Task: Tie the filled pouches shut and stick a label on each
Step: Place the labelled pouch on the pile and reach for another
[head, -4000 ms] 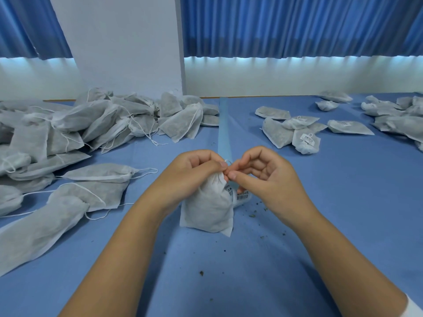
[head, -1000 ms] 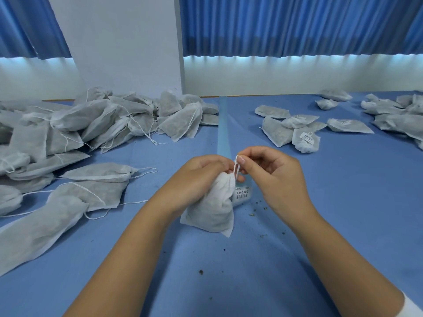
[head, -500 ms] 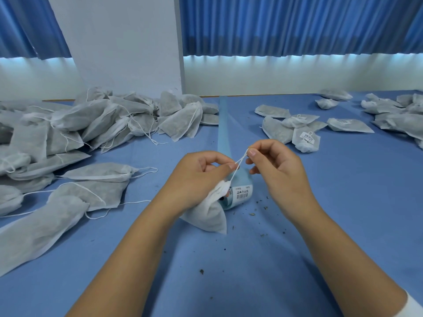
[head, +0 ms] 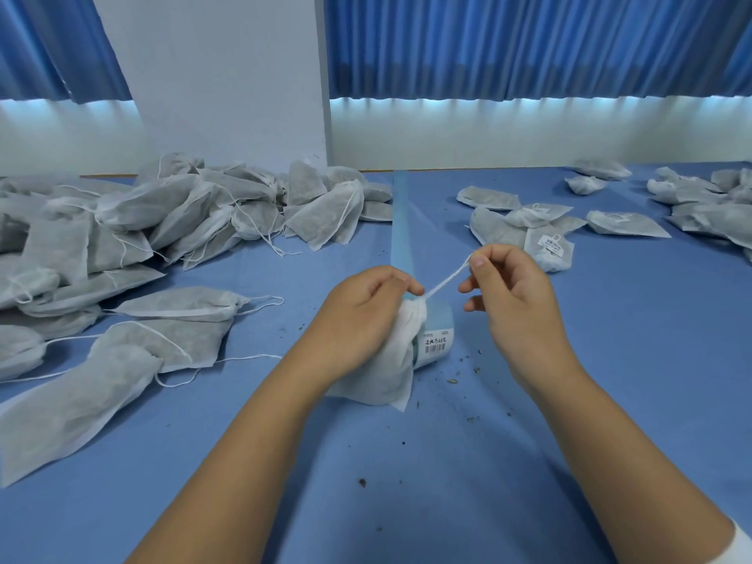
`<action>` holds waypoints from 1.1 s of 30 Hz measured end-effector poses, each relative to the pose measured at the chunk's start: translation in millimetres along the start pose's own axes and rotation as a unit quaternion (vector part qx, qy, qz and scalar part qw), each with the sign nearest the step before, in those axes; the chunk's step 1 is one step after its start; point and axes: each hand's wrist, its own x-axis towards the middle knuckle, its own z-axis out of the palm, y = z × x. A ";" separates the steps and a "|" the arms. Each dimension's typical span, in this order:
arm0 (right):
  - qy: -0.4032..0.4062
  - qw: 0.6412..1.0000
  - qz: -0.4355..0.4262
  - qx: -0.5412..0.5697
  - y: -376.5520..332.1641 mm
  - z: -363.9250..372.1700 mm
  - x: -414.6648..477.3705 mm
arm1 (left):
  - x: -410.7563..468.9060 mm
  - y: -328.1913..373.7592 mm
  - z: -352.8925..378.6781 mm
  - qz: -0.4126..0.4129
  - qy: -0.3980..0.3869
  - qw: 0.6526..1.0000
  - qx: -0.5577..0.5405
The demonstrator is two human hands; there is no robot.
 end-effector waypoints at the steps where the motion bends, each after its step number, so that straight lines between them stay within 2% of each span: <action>1: 0.006 1.000 -0.002 0.008 -0.3 -1.1 0.6 | 0.6 0.1 -3.5 -0.017 -0.003 1.000 -0.019; 3: 0.013 0.999 -0.013 0.027 -2.5 -2.4 1.0 | 1.6 -0.8 -9.5 -0.035 -0.013 0.998 -0.046; 5: 0.005 0.998 -0.035 0.047 -5.8 -2.3 -1.0 | 3.7 -4.3 -11.9 -0.028 -0.004 0.999 -0.029; 8: -0.035 0.995 -0.080 0.046 -9.8 1.3 -8.2 | 8.6 -10.8 -12.2 -0.033 0.075 0.996 -0.034; 12: -0.088 0.983 -0.161 -0.035 -12.7 11.3 -20.3 | 13.1 -15.5 -16.8 -0.058 0.174 0.982 -0.034; 14: -0.110 0.967 -0.210 -0.093 -11.3 15.1 -24.4 | 12.4 -14.2 -18.5 -0.052 0.193 0.980 -0.008; 17: -0.147 0.950 -0.238 -0.136 -4.5 19.1 -28.9 | 10.8 -11.0 -15.8 -0.038 0.211 0.977 0.018; 19: -0.156 0.939 -0.254 -0.172 -0.6 21.0 -30.0 | 9.6 -7.6 -13.7 -0.050 0.212 0.976 -0.009; 24: -0.151 0.934 -0.252 -0.204 1.6 20.6 -27.7 | 5.1 5.3 -14.6 -0.142 0.143 0.965 -0.171; 28: -0.139 0.939 -0.232 -0.210 2.5 17.5 -23.6 | -0.2 12.9 -19.3 -0.136 0.029 0.952 -0.272; 31: -0.145 0.944 -0.210 -0.207 3.2 16.0 -21.0 | -2.6 12.1 -22.4 -0.108 -0.050 0.961 -0.250; 33: -0.151 0.946 -0.203 -0.204 3.0 15.3 -20.2 | -5.1 11.1 -19.6 -0.074 -0.058 0.972 -0.217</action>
